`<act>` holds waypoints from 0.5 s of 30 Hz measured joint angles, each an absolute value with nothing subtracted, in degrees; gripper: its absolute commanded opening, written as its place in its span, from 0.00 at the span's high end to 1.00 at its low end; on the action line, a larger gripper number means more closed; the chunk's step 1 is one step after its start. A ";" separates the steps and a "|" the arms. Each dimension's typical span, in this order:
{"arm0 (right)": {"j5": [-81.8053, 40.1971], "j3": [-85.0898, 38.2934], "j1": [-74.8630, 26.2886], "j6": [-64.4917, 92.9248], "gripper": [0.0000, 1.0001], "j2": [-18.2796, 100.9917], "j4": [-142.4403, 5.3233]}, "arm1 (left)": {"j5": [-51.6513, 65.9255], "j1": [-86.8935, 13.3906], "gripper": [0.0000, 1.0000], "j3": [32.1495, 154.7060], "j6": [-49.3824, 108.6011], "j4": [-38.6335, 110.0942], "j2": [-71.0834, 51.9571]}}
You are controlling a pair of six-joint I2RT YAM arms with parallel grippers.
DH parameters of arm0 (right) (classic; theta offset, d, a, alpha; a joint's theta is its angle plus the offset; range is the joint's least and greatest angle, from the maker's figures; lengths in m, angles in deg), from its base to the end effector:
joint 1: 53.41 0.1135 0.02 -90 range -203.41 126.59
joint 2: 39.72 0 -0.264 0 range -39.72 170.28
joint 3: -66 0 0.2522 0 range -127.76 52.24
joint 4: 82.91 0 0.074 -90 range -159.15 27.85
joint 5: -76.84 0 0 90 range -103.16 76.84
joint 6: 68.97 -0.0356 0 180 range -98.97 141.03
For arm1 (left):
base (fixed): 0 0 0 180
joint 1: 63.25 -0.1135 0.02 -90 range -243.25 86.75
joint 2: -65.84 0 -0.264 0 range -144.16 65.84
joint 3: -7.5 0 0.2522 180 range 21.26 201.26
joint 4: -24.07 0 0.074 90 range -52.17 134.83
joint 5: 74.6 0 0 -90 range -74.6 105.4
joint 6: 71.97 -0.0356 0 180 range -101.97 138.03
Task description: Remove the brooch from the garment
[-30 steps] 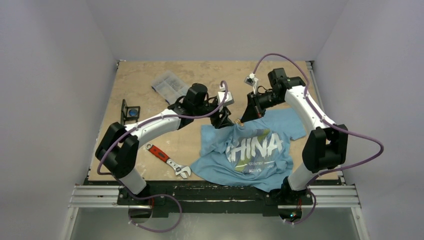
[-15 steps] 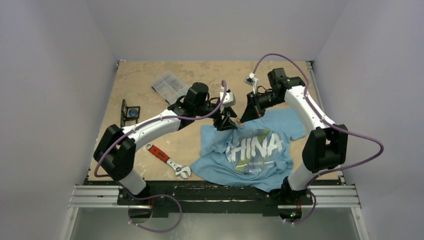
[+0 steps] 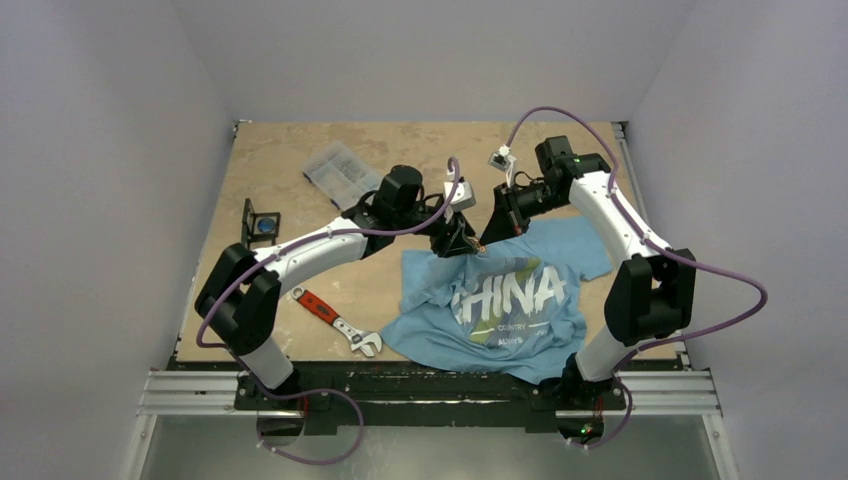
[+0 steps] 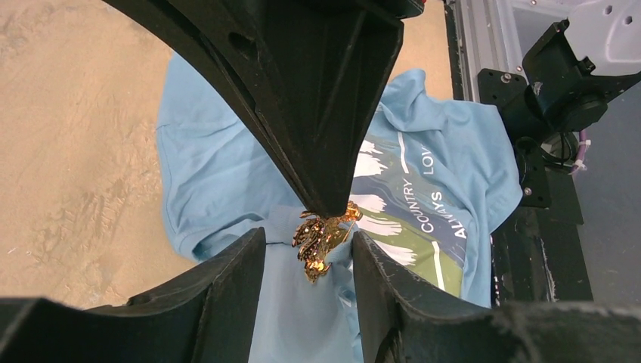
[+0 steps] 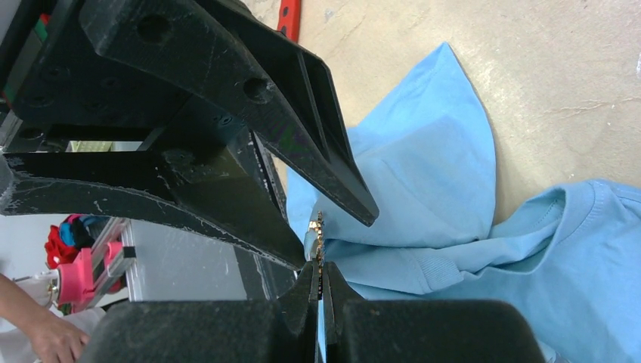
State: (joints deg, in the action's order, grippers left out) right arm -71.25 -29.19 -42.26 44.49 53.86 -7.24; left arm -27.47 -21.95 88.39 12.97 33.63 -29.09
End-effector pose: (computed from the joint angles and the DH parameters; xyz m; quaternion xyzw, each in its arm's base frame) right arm 0.3023 0.0904 0.2948 -0.3218 0.8066 0.4650 0.1721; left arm 0.2688 -0.2684 0.2753 0.4905 0.6372 -0.4491 0.3893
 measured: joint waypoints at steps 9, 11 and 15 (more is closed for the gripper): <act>-71.40 -29.19 -42.54 44.71 1.00 53.86 -7.29 | -26.18 -21.54 0.61 89.88 13.56 34.35 -29.97; -71.44 -29.19 -42.63 44.82 1.00 53.86 -7.33 | -25.64 -21.43 0.61 90.23 14.02 34.65 -30.14; -71.66 -29.19 -42.72 45.15 1.00 53.86 -7.35 | -24.39 -20.97 0.63 90.53 14.17 35.44 -30.16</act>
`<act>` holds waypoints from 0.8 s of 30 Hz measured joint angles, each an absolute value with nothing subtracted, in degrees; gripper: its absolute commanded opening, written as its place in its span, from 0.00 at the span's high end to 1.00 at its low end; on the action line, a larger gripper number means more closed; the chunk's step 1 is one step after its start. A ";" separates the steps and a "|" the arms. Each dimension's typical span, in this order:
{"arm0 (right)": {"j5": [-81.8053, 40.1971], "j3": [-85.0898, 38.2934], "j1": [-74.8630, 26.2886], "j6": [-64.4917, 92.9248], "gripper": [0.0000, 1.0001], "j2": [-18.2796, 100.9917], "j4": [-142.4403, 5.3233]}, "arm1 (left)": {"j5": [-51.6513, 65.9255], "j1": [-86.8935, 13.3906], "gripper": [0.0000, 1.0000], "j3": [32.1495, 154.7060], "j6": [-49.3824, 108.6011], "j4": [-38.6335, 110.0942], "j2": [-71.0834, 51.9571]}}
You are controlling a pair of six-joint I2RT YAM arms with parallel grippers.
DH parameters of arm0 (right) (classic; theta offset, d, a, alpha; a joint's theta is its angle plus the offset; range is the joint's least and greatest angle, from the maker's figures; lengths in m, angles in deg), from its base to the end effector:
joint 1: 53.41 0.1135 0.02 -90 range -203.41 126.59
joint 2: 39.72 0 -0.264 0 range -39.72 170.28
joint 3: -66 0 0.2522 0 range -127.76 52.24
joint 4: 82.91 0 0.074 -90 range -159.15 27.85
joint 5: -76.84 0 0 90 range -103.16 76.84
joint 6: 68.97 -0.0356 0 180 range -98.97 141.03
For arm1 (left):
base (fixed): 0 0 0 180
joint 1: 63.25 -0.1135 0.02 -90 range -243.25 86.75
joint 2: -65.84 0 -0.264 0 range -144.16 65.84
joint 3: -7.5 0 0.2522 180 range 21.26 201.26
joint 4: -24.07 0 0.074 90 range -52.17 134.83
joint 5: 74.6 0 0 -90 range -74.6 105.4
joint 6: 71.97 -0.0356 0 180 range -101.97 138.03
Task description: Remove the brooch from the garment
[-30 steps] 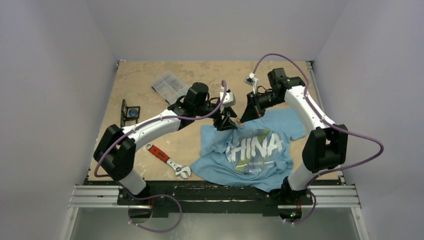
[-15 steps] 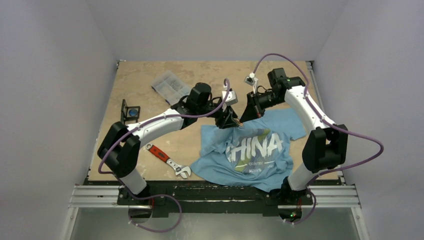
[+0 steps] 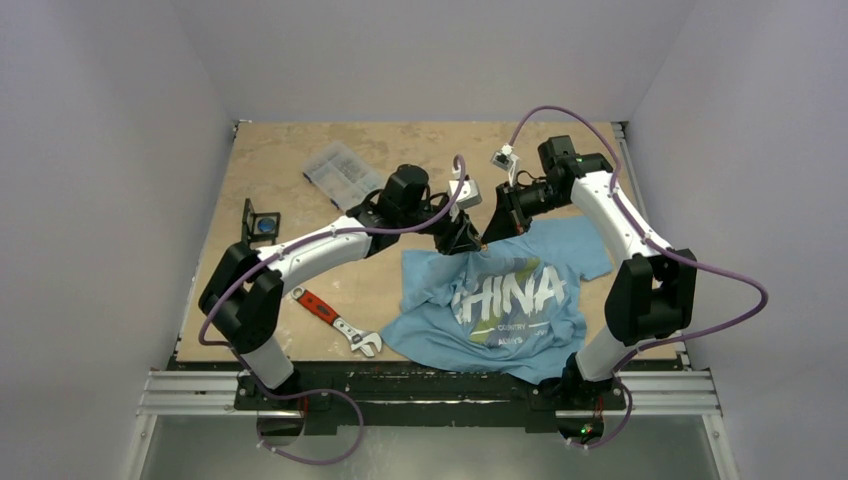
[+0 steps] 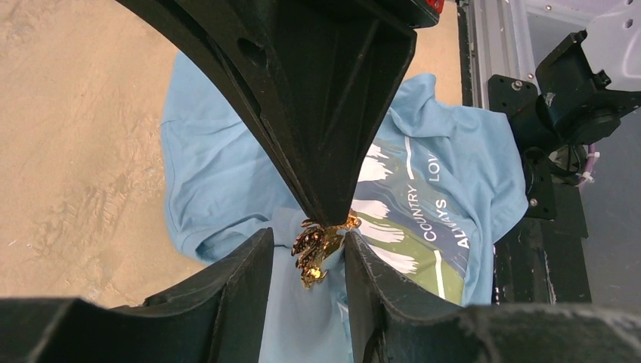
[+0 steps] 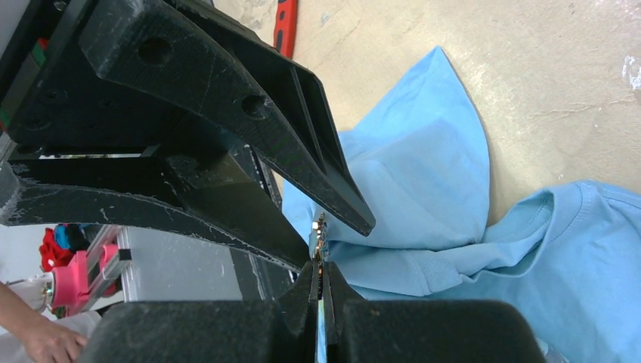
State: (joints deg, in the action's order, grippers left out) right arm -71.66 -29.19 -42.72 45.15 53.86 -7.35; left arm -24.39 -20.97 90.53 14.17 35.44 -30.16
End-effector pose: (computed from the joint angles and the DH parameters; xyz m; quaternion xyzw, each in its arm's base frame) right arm 0.3031 0.0881 0.2951 -0.3235 0.8040 0.4663 0.1775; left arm 0.2700 -0.2763 0.2777 0.4794 0.6546 -0.4378 0.3873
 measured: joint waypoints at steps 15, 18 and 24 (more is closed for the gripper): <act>-71.64 -29.02 -43.04 45.57 1.00 53.86 -8.51 | -18.56 -19.61 0.70 90.56 16.79 35.62 -30.14; -71.64 -29.02 -43.04 45.57 1.00 53.86 -8.51 | -18.21 -19.61 0.69 90.58 18.61 35.35 -30.14; -71.64 -28.84 -43.06 45.63 1.00 53.86 -8.53 | -17.38 -19.70 0.66 90.36 22.22 34.74 -30.14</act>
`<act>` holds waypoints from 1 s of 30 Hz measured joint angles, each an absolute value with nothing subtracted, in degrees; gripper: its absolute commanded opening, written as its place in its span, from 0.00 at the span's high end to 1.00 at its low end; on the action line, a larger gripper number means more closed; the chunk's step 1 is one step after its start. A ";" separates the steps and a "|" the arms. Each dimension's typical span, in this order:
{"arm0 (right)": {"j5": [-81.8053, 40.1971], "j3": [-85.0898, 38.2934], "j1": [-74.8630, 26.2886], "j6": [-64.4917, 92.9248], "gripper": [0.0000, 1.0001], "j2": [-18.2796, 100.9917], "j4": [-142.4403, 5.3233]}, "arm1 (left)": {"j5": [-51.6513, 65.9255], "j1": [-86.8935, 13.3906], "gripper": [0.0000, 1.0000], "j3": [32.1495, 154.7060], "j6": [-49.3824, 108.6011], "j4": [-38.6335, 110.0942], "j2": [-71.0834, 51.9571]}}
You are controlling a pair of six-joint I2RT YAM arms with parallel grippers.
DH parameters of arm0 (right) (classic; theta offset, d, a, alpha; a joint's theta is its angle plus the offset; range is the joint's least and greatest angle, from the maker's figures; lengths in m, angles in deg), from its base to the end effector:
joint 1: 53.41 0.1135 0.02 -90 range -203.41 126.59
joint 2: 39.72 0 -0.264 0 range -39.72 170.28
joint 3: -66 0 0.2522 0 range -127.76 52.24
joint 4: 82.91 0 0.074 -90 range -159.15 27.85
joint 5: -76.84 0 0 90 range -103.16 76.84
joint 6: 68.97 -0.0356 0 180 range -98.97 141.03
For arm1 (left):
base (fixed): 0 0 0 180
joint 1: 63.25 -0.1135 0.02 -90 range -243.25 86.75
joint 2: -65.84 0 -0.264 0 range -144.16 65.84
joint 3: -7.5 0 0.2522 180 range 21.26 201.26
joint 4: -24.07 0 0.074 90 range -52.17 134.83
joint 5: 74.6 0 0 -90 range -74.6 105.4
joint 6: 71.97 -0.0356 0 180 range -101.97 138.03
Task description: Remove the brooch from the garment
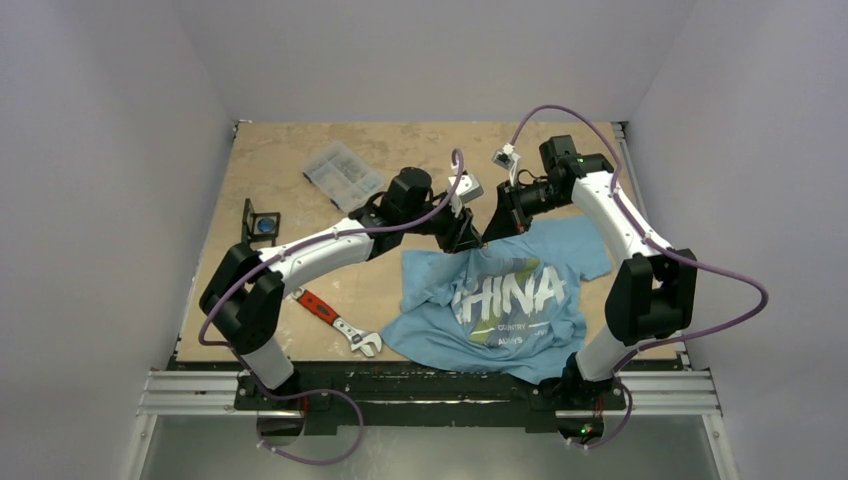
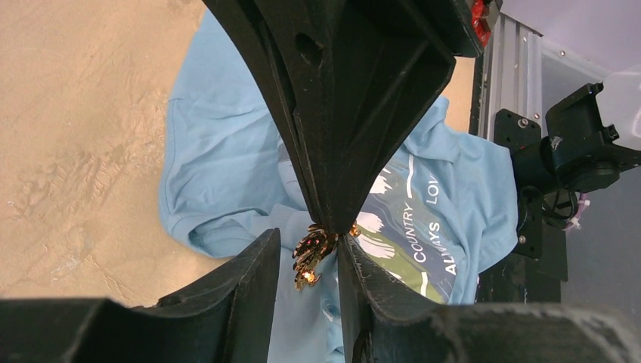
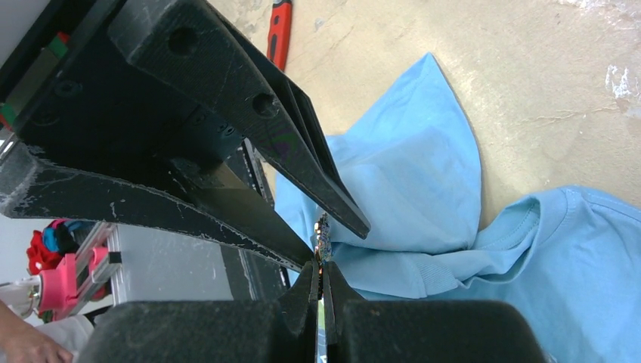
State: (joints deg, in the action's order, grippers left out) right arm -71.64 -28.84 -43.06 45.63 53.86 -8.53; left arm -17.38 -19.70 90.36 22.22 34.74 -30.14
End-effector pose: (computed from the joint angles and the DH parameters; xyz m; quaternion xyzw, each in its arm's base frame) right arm 0.3049 0.0865 0.2939 -0.3276 0.8018 0.4636 0.1870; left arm 0.2681 -0.2814 0.2769 0.4158 0.7048 -0.4282 0.3835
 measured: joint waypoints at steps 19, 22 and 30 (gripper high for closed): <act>-68.56 -23.44 -42.85 38.88 1.00 47.95 -20.07 | -22.56 -27.09 0.37 87.87 26.02 30.54 -24.68; -67.64 -21.63 -42.74 36.54 1.00 47.43 -24.29 | -22.69 -28.53 0.37 86.93 25.97 30.76 -23.43; -62.85 -11.75 -40.16 30.53 1.00 42.73 -39.07 | -21.81 -30.28 0.37 82.62 26.00 33.95 -22.30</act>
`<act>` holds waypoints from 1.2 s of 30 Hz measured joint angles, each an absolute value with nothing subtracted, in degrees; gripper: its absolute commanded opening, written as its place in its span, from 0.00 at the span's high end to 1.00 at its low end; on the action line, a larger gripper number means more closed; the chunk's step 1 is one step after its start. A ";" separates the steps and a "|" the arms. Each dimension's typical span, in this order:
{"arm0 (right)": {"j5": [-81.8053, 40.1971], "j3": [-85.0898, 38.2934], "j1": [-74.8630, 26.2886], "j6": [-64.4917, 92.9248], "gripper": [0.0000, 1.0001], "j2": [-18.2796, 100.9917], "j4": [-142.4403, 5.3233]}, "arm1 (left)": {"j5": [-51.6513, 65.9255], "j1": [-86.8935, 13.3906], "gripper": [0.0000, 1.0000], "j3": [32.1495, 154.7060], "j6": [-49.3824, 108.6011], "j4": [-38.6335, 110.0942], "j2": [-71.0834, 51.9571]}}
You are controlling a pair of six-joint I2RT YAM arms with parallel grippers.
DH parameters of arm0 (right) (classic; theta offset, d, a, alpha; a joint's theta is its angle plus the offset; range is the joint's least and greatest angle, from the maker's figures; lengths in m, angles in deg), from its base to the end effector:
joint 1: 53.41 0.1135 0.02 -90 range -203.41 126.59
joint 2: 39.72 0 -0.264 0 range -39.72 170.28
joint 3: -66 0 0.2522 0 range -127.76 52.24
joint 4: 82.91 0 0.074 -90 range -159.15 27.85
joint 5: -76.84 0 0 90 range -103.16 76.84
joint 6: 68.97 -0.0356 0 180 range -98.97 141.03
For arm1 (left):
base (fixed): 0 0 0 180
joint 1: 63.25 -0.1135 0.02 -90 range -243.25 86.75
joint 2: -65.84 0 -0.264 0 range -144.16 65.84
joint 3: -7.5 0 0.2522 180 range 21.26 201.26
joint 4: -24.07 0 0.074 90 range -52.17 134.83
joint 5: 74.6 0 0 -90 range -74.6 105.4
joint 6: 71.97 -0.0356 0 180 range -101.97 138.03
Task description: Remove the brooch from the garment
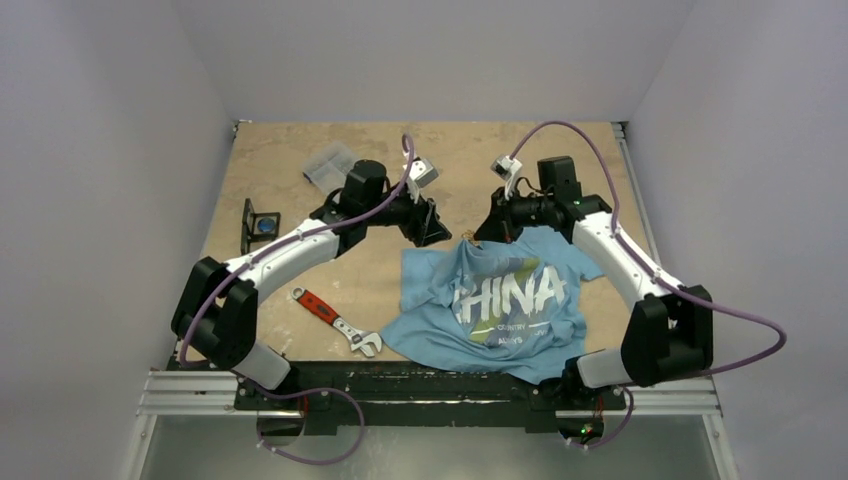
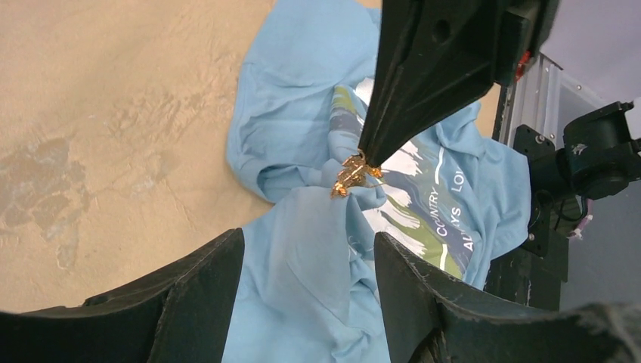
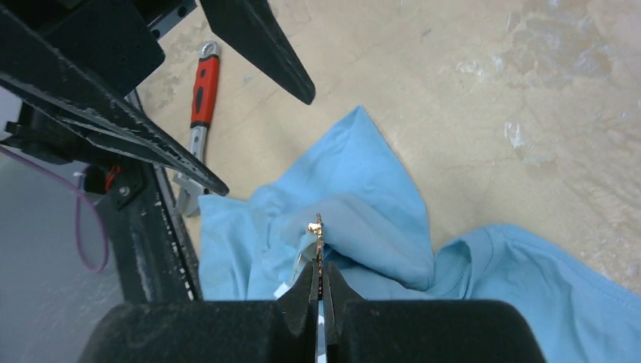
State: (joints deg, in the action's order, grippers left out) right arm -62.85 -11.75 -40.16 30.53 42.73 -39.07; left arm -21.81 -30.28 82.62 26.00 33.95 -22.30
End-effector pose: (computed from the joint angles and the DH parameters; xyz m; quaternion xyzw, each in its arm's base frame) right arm 0.2867 0.0954 0.2818 -0.3132 0.8027 0.4033 0.3082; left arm 0.2831 -0.2093 0.2807 0.3431 0.7330 -0.4323 0.3977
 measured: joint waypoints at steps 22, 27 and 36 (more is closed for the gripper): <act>-44.06 7.44 -29.19 24.10 1.00 38.23 -79.63 | -18.32 -37.67 0.34 82.32 33.47 37.23 -22.01; -44.08 7.00 -28.64 25.96 1.00 42.18 -83.42 | -18.21 -38.24 0.34 82.32 33.27 39.35 -20.74; -46.83 1.67 -28.55 28.85 1.00 47.58 -83.98 | -18.16 -38.96 0.34 82.21 33.27 40.38 -18.97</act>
State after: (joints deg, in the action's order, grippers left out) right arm -46.83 1.67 -28.55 28.85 47.58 -83.98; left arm -18.16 -38.96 82.21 33.27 40.38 -18.97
